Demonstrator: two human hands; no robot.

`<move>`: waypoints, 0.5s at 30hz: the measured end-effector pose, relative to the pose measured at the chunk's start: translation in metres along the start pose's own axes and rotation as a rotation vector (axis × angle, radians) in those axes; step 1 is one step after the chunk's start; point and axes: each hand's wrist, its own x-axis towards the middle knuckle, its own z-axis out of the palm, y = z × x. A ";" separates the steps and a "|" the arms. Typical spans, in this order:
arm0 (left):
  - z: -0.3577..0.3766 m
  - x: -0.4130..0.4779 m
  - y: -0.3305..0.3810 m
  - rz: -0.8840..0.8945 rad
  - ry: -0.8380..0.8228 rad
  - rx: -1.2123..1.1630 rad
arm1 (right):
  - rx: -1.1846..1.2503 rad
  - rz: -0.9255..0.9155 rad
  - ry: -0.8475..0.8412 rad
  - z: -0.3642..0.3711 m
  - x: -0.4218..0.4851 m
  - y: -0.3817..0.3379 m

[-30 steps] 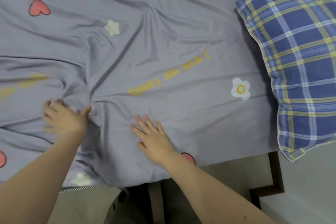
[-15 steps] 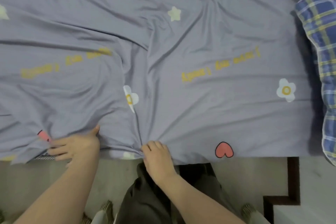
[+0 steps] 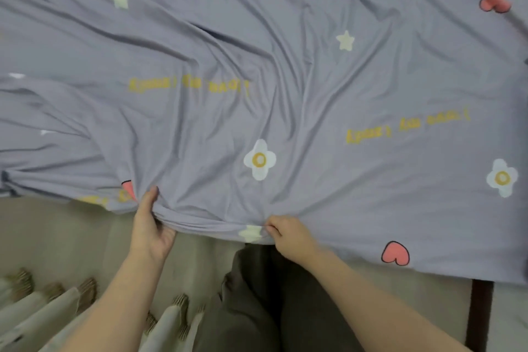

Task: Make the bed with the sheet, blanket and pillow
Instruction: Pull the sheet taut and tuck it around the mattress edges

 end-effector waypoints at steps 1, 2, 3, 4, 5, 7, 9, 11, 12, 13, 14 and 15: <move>-0.005 -0.004 0.002 -0.001 -0.029 -0.028 | -0.010 0.007 -0.035 -0.001 0.002 -0.001; -0.010 -0.006 0.004 -0.001 -0.046 -0.049 | -0.019 0.016 -0.069 -0.003 0.003 -0.002; -0.016 -0.009 0.006 0.001 -0.041 -0.060 | -0.020 0.026 -0.096 -0.004 0.004 -0.003; -0.022 -0.011 0.008 0.011 -0.023 -0.063 | -0.017 0.031 -0.123 -0.004 0.005 -0.004; -0.031 -0.011 0.011 0.021 -0.002 -0.080 | -0.016 0.028 -0.155 -0.005 0.005 -0.005; -0.049 -0.009 0.016 0.047 0.081 -0.103 | -0.024 0.000 -0.246 -0.005 0.006 -0.011; -0.061 -0.012 0.018 0.129 0.250 -0.057 | -0.052 -0.026 -0.321 -0.004 0.008 -0.020; -0.067 -0.016 0.014 0.213 0.495 -0.018 | -0.067 -0.056 -0.293 0.000 0.012 -0.029; -0.068 -0.018 0.013 0.243 0.579 -0.017 | -0.058 -0.066 -0.246 0.002 0.014 -0.033; -0.072 -0.018 0.012 0.252 0.600 -0.033 | -0.045 -0.066 -0.185 0.004 0.016 -0.037; -0.076 -0.017 0.014 0.223 0.569 -0.069 | -0.038 -0.063 -0.116 0.006 0.019 -0.042; -0.081 -0.016 0.018 0.157 0.483 -0.109 | -0.034 -0.062 -0.044 0.009 0.023 -0.047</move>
